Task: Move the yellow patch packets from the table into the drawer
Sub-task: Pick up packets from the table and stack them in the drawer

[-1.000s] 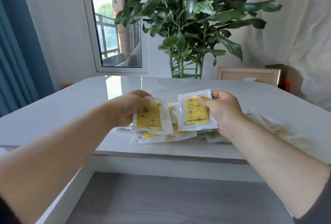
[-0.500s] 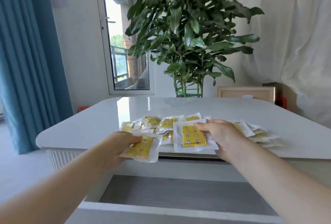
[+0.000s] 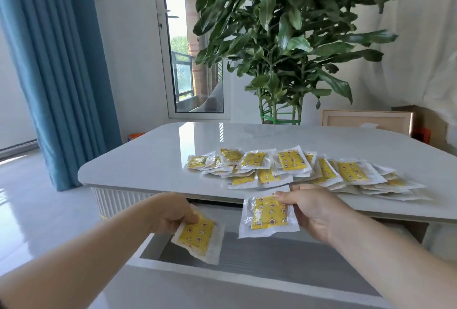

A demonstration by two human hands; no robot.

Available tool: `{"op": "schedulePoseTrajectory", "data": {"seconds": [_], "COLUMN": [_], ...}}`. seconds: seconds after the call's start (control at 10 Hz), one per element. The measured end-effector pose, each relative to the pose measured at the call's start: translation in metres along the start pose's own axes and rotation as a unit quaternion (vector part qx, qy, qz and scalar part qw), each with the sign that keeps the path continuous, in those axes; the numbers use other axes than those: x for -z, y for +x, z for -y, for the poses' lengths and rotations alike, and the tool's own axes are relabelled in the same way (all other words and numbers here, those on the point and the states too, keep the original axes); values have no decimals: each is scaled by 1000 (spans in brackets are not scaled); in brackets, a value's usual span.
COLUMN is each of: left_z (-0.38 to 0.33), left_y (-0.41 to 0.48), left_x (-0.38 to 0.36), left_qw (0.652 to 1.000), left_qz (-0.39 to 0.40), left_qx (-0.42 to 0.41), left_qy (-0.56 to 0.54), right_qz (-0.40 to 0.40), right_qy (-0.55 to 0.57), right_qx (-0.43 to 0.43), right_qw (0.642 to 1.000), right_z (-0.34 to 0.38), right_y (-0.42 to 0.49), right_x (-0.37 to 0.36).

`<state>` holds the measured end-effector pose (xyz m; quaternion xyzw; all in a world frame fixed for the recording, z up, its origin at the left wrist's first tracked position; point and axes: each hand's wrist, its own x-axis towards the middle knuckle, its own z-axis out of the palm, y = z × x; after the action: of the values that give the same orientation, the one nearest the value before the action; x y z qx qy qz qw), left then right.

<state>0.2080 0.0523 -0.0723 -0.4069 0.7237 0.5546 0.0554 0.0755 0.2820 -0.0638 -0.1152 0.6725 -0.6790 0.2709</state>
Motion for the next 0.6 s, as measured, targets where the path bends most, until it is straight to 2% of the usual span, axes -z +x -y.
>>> {"op": "schedulePoseTrajectory", "data": {"seconds": [0.2,0.4,0.5,0.6], "left_z": [16,17,24,24], "left_y": [46,66,71,67], "left_x": [-14,-29,-32,-30], "left_qw": [980,919,815,792], "left_qz": [-27,-112,-30,-16], "left_qx": [61,11,6,-6], "left_qy": [190,377,578,610], "right_qz": [11,13,20,22], "right_qy": [-20,-15,-15,-14], "right_qx": [-34,-66,-72,-80], "right_qw": [999,998,997,996], "right_z": [-17,-27,-33,-38], "right_y": [-3,-1,2,2], "right_x": [2,6,8,8]}}
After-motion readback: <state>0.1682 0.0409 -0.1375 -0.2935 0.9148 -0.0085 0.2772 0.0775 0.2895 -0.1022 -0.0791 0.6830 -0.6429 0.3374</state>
